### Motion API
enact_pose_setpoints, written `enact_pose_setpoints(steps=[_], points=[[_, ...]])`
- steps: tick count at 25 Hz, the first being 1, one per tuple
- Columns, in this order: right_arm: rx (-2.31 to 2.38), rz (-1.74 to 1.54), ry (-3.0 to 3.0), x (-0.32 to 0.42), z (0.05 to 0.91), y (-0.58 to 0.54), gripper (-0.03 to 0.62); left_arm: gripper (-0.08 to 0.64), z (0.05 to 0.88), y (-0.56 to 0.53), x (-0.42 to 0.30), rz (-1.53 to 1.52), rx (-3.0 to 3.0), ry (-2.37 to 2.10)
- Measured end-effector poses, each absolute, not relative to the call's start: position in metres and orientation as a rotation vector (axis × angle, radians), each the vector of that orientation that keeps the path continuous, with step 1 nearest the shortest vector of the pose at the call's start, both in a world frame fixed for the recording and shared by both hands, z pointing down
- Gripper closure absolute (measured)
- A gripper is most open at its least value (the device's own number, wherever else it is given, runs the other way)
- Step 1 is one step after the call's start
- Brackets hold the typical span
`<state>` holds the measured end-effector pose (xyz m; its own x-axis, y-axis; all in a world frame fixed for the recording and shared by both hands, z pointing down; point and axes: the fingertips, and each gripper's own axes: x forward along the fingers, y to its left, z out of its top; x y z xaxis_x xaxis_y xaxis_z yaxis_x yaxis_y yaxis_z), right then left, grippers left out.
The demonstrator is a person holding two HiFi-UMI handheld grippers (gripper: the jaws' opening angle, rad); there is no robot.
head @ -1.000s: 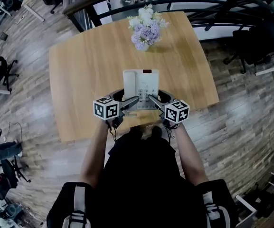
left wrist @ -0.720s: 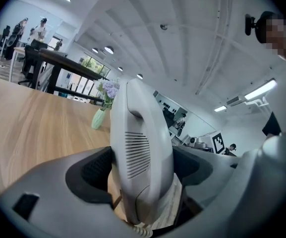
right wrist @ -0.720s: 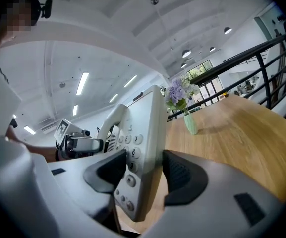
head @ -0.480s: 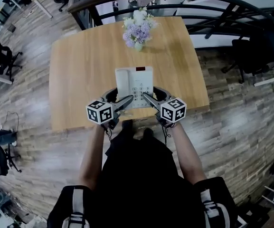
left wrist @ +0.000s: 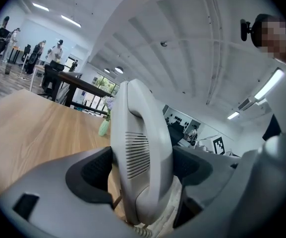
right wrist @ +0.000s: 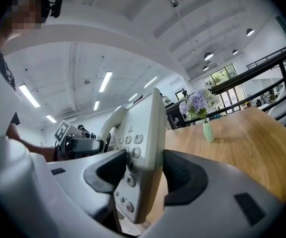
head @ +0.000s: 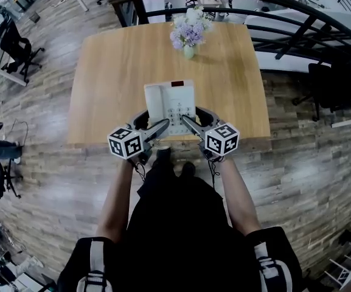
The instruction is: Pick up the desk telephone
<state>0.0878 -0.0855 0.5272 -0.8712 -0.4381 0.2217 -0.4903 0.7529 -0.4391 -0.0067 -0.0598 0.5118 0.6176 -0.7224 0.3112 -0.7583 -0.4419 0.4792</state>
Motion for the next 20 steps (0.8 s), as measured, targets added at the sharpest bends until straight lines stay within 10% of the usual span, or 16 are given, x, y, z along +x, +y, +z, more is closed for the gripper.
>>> enact_pose_setpoints(steps=[20], points=[[0.775,0.672,-2.893,0.101,0.489,-0.072,0.347,0.178,0.472,-0.047,0.007,0.055,2.350,-1.200]])
